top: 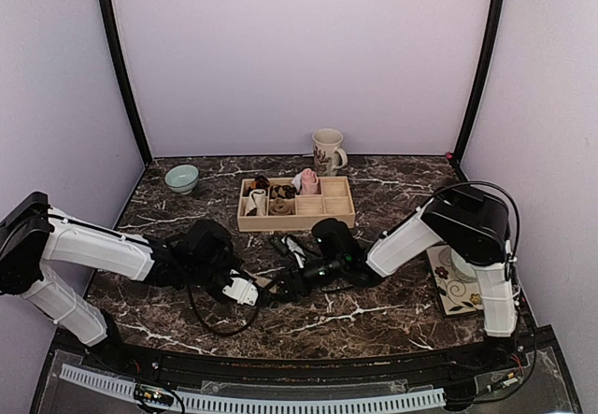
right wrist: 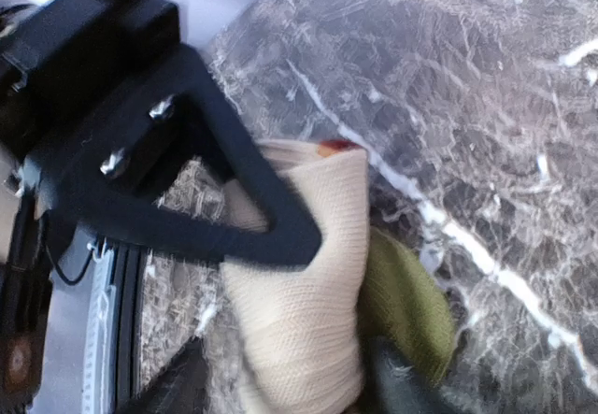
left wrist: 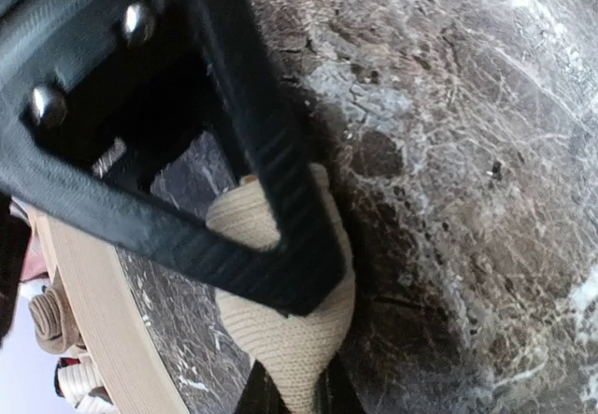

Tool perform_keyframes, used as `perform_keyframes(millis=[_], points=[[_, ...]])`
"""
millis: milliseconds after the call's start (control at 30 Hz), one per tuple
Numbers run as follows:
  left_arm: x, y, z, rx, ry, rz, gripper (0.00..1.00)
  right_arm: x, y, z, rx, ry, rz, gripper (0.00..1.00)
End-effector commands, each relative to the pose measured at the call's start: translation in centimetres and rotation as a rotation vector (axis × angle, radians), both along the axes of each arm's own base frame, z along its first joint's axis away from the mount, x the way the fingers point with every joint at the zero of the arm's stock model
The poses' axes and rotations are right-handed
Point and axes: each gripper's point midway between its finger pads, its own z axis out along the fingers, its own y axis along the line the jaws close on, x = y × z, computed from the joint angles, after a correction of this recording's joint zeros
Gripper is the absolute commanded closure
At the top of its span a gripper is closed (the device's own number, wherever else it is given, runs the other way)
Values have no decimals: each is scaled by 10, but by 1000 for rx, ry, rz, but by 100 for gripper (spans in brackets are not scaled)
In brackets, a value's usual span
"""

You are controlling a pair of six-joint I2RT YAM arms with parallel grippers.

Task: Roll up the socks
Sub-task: Pick up the sock from the center of the board.

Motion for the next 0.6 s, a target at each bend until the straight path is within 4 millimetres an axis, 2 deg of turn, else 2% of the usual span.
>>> perform_keyframes(millis=[0,100,200,300,333,367,500,567], points=[[-23,18,3,55,245,47,100,7,-31,-14,-113,-38,-109,2],[-37,28,5,54,412,92,100,19,-41,-1,-139,-122,-169,1],[-36,27,29,-27,543,146,100,26,-55,26,-90,-218,-245,1],[-39,21,59,-88,657,168,100,24,-67,72,19,-302,-290,1],[-41,18,70,-106,698,186,100,22,-69,96,66,-333,-297,1],[-41,14,82,-125,734,198,100,21,-69,110,79,-360,-301,1],[-36,-4,127,-210,840,251,100,9,-63,172,123,-472,-341,1],[-28,-13,149,-269,856,286,100,4,-57,200,161,-509,-368,1]])
